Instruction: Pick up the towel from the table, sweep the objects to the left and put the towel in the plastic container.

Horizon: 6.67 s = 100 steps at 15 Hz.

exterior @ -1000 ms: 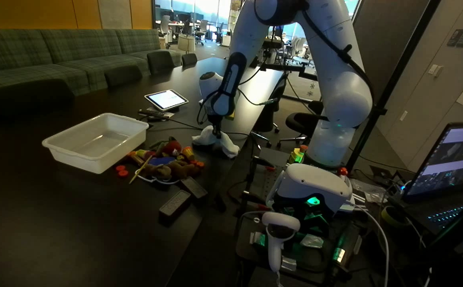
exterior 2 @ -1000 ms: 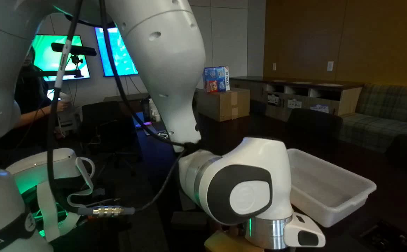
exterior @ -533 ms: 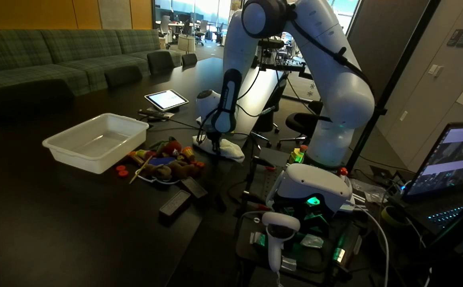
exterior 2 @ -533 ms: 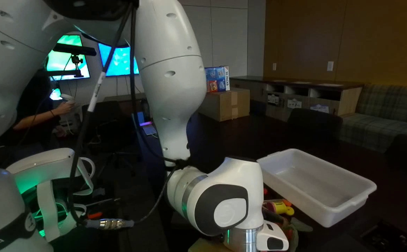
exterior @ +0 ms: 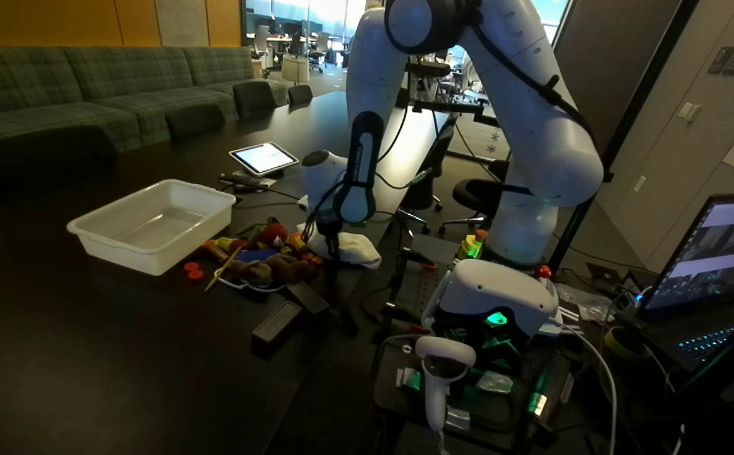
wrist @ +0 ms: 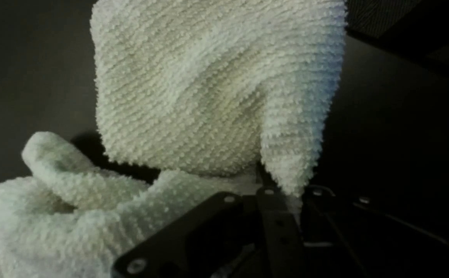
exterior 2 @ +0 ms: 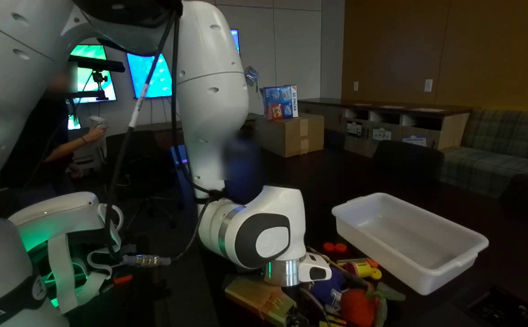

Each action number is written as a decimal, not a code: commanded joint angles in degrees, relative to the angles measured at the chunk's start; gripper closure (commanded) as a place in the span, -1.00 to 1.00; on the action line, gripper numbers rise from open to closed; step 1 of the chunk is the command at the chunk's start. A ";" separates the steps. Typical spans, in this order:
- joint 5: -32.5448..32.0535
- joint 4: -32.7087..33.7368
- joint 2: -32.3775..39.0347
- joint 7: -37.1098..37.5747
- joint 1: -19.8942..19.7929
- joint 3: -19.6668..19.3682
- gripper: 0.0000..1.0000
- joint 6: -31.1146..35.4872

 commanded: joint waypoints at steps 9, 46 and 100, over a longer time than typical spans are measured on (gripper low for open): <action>10.49 -3.02 -2.29 17.96 18.40 9.43 0.88 -5.65; 35.75 -5.03 -42.80 -13.55 -13.14 12.29 0.88 -27.56; 15.93 17.51 4.80 24.91 16.34 17.40 0.87 -15.48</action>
